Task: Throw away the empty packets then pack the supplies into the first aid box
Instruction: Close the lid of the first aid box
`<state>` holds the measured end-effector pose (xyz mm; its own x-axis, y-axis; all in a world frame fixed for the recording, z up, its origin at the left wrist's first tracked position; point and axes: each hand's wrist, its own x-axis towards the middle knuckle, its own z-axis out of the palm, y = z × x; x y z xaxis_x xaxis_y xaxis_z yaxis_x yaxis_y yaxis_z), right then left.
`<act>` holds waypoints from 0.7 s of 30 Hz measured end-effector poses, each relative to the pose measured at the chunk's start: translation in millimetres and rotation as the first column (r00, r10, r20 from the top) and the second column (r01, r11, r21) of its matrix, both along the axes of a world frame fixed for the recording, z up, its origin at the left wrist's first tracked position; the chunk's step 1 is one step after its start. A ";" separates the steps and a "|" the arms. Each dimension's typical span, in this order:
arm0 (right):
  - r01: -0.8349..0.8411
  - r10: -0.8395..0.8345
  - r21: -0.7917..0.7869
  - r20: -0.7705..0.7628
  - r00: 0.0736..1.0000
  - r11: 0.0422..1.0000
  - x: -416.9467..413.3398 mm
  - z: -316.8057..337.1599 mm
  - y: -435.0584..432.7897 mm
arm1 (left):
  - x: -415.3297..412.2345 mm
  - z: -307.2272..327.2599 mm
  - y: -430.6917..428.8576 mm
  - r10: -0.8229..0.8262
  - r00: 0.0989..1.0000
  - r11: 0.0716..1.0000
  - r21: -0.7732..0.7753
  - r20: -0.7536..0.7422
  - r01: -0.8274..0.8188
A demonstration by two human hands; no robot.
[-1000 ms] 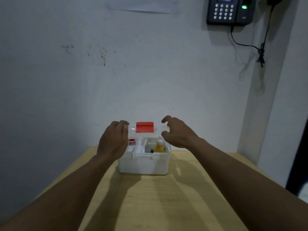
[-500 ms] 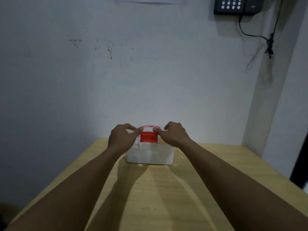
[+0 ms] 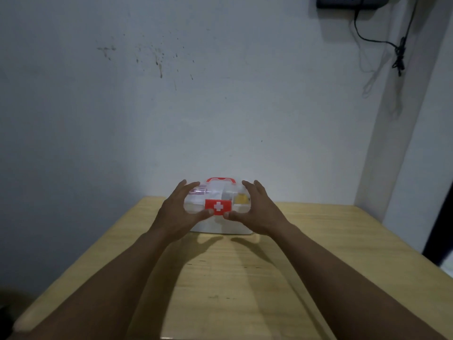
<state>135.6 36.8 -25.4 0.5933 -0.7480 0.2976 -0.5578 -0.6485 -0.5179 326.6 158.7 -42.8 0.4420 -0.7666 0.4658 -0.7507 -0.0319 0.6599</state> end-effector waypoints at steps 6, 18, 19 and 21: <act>0.015 -0.012 -0.068 0.046 0.999 0.998 -0.8 -3.3 -0.8 | 2.8 -9.1 -6.0 0.003 1.000 0.997 -0.076 0.024 -0.001; -0.013 0.005 0.050 0.153 0.988 0.999 -4.0 -18.0 -8.2 | 16.1 -16.3 -4.6 -0.080 0.982 0.992 -0.105 -0.169 0.063; -0.016 0.007 0.054 0.164 0.986 0.998 -4.4 -20.1 -9.4 | 15.5 -17.4 -4.2 -0.101 0.974 0.991 -0.103 -0.204 0.081; -0.020 0.008 0.064 0.185 0.983 0.998 -4.9 -22.2 -11.7 | 13.1 -18.1 -4.8 -0.124 0.964 0.988 -0.114 -0.233 0.100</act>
<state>130.6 25.0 -47.6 0.5432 -0.7614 0.3538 -0.4395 -0.6169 -0.6529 339.7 154.0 -60.9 0.4640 -0.7722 0.4341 -0.5656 0.1189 0.8161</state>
